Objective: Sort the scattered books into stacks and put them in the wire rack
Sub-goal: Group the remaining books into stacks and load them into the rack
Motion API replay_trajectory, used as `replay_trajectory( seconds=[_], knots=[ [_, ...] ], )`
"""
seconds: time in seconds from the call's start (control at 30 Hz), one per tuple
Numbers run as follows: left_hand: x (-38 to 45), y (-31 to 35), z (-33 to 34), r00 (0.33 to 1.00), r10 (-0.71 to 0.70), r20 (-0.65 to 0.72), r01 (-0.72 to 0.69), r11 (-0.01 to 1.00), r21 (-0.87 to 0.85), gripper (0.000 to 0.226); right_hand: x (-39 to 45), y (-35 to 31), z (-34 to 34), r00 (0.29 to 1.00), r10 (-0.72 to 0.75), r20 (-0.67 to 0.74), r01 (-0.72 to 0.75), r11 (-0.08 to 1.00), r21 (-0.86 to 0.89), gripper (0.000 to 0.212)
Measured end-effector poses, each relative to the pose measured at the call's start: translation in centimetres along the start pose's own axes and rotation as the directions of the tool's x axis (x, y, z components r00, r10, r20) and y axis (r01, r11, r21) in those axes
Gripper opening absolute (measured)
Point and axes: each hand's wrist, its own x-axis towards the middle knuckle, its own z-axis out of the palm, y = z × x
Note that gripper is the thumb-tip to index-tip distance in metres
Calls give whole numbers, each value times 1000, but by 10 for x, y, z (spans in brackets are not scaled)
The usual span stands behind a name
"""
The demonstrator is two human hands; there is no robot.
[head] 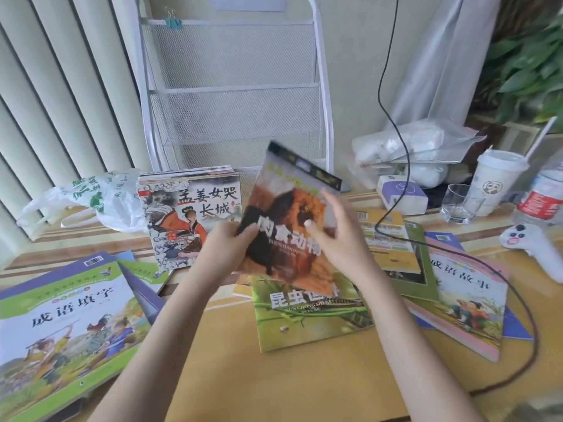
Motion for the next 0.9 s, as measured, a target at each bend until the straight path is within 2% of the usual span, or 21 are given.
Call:
replay_trajectory(
  seconds=[0.03, 0.07, 0.1, 0.13, 0.17, 0.2, 0.27, 0.3, 0.37, 0.5, 0.6, 0.67, 0.7, 0.73, 0.8, 0.87, 0.9],
  knots=[
    [-9, -7, 4, 973, -155, 172, 173, 980, -95, 25, -6, 4, 7, 989, 55, 134, -63, 996, 59, 66],
    [-17, -13, 8, 905, -262, 335, 307, 947, -90, 24, -11, 10, 14, 964, 92, 249, -90, 996, -17, 66],
    [-23, -21, 11, 831, -332, 446, 368, 930, 7, 27, -15, 16, 19, 932, 143, 332, -84, 979, -186, 66],
    [-25, -29, 13, 782, -380, 493, 357, 923, 146, 35, -18, 23, 24, 911, 195, 363, -62, 936, -347, 65],
    [-26, -34, 15, 778, -406, 480, 308, 912, 271, 42, -21, 26, 25, 909, 237, 344, -64, 894, -444, 63],
    [-25, -39, 15, 815, -395, 423, 245, 898, 366, 46, -22, 30, 26, 915, 272, 297, -100, 868, -486, 64],
    [-18, -46, 13, 931, -276, 240, 136, 870, 474, 41, -24, 31, 24, 922, 332, 198, -213, 864, -456, 71],
    [-15, -47, 12, 962, -213, 169, 112, 877, 468, 39, -25, 31, 23, 920, 351, 177, -250, 870, -425, 73],
    [-14, -43, 13, 968, -204, 148, 143, 928, 343, 42, -26, 28, 20, 916, 361, 178, -290, 899, -329, 72],
    [-18, -34, 10, 892, -305, 332, 318, 948, 16, 25, -29, 27, 12, 915, 381, 131, -374, 924, -80, 64],
    [-15, -38, 13, 851, -293, 436, 467, 802, -372, 19, -29, 30, 8, 894, 428, 134, -437, 899, 41, 61],
    [-8, -37, 21, 846, -318, 428, 495, 767, -409, 14, -30, 29, 8, 879, 450, 156, -472, 869, 151, 56],
    [-4, -36, 26, 853, -336, 400, 483, 799, -359, 13, -31, 29, 7, 884, 444, 145, -465, 868, 177, 53],
    [0, -35, 30, 871, -346, 349, 449, 849, -278, 14, -32, 29, 4, 898, 431, 90, -440, 883, 163, 48],
    [9, -38, 37, 912, -339, 232, 365, 928, -78, 23, -33, 33, -9, 906, 389, -170, -401, 915, -41, 41],
    [13, -40, 41, 930, -321, 176, 322, 946, 23, 29, -35, 48, -31, 850, 368, -377, -488, 820, -299, 46],
    [14, -39, 43, 940, -300, 165, 299, 954, 33, 30, -36, 58, -42, 812, 427, -398, -570, 728, -380, 53]
  ],
)
